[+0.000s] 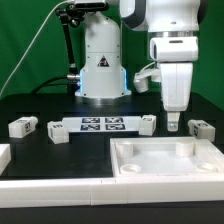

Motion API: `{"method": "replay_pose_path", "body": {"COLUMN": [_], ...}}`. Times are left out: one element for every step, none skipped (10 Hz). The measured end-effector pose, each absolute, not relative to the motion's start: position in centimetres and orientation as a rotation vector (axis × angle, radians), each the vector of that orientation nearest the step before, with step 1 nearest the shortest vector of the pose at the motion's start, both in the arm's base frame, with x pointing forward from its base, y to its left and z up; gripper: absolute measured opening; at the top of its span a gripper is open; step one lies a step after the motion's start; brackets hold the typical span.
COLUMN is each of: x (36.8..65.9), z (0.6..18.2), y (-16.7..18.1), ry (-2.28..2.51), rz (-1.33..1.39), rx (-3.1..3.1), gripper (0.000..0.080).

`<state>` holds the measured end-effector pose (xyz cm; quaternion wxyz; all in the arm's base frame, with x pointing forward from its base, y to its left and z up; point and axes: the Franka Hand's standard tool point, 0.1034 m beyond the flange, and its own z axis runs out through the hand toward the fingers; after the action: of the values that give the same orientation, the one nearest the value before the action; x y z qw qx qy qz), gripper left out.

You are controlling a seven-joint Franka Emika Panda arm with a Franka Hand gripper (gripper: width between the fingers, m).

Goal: Assemble one leg

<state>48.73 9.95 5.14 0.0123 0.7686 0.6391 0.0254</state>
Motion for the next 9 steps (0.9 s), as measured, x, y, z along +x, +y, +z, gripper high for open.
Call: {"method": "replay_pose_path", "body": {"x": [48.7,48.7,48.0,47.7,47.5,47.3,47.1,47.0,46.8], "z": [5.1,5.1,4.6,4.4,4.4,4.4,4.4,4.4,4.5], "y": [10.0,10.1,10.3,10.8,11.5,12.1,12.7,13.3,14.1], "ry": [1.942,1.78,1.526,1.303,1.092,0.895,0.688,0.599,0.396], "rz": [0.08,0.087,0.102,0.096,0.094,0.089,0.083,0.08,0.072], "rx": [2.439,2.567,2.747,2.877,2.977,3.056,3.122,3.143,3.186], "gripper": [0.0649,0.0649,0.0649,0.0649,0.0649,0.0649,0.0649,0.0649,0.0649]}}
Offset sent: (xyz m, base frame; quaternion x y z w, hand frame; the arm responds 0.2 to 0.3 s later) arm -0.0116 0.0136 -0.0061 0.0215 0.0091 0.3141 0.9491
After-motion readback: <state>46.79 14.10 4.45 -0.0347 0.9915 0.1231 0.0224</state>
